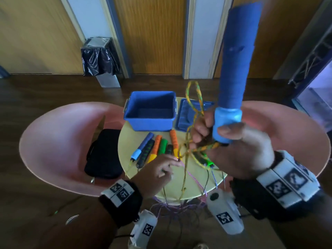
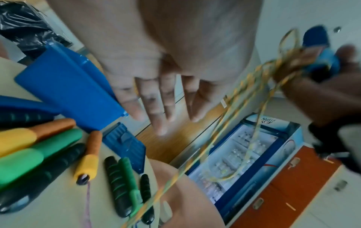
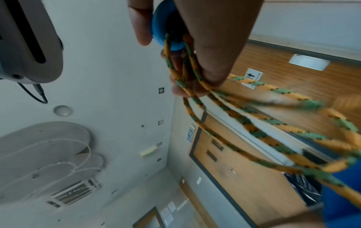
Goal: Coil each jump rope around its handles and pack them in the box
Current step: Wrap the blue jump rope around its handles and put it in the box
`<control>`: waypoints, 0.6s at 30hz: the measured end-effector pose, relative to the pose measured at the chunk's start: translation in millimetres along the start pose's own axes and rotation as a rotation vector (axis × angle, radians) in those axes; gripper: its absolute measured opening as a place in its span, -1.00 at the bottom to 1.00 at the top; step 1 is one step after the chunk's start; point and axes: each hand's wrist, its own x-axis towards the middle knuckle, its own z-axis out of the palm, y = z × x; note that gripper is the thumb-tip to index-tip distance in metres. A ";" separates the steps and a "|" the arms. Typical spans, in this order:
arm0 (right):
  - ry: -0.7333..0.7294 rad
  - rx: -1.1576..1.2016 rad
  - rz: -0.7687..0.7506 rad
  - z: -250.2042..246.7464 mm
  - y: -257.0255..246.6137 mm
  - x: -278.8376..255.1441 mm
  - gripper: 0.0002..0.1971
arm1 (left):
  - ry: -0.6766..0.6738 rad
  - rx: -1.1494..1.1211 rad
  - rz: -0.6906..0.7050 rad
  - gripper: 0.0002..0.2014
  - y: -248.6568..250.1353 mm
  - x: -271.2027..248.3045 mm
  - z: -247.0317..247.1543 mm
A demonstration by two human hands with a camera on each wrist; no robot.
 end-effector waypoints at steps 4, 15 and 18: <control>0.006 0.047 -0.168 5.9 -25.9 5.3 -0.63 | -0.351 0.133 -0.160 -0.85 -1.8 8.7 30.8; 0.560 -0.253 -0.321 -57.2 -44.6 -32.5 -0.86 | 0.090 0.122 -0.283 -0.55 -52.3 -26.0 21.4; 0.549 -0.528 -0.124 -67.0 -19.2 -41.9 -0.88 | 0.132 0.034 -0.117 -0.68 -4.6 -28.9 8.2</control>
